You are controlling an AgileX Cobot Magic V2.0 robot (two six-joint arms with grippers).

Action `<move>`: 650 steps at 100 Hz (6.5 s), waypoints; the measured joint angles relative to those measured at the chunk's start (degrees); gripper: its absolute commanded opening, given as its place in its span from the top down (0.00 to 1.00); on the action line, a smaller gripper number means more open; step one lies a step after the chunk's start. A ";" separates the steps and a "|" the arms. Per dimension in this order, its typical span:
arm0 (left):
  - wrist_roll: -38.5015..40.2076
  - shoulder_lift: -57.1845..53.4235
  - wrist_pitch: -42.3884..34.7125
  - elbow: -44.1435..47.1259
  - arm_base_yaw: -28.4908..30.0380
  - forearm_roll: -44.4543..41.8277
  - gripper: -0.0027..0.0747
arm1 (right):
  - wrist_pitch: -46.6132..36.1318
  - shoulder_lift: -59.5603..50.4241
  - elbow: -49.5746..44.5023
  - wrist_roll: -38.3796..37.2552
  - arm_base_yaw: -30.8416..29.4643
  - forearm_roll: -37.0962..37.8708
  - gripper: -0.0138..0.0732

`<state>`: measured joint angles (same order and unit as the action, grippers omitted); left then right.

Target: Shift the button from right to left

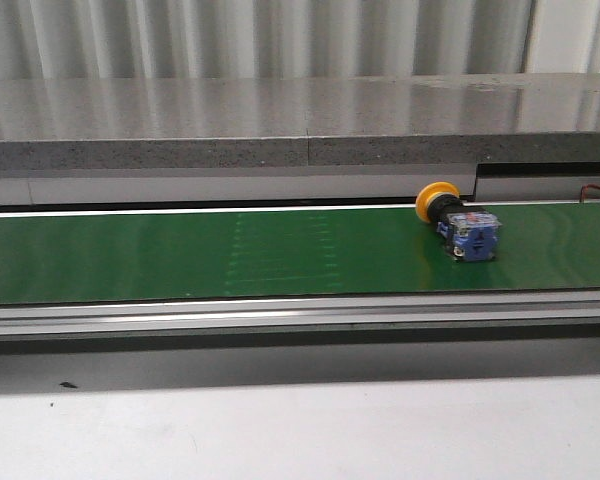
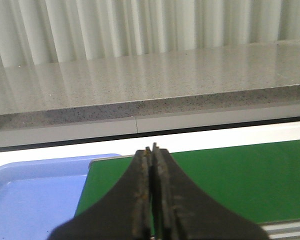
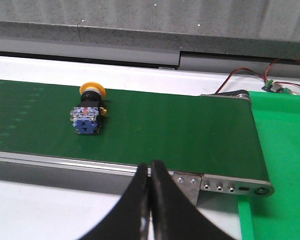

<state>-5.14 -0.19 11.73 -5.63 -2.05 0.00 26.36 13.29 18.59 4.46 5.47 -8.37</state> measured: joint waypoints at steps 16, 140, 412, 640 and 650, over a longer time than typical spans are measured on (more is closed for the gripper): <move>0.00 4.48 10.46 -7.73 0.00 0.00 0.99 | 0.00 0.00 0.00 0.00 0.00 0.10 0.92; -1.75 55.75 30.15 -42.27 -9.42 18.72 0.15 | 0.00 0.00 0.00 0.00 0.00 0.21 0.92; 3.08 107.55 58.81 -93.47 -2.63 -1.66 0.83 | -0.26 0.00 0.00 0.00 0.00 0.33 0.92; -10.74 96.47 40.22 -73.41 19.48 5.50 0.99 | -0.44 0.00 0.00 0.00 0.00 0.33 0.92; -10.39 91.42 37.20 -68.40 16.17 7.48 0.99 | -0.44 0.00 0.00 0.00 0.00 0.33 0.92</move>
<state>-15.53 91.22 48.93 -74.02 14.12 7.48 25.92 13.29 18.59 4.46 5.47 -8.04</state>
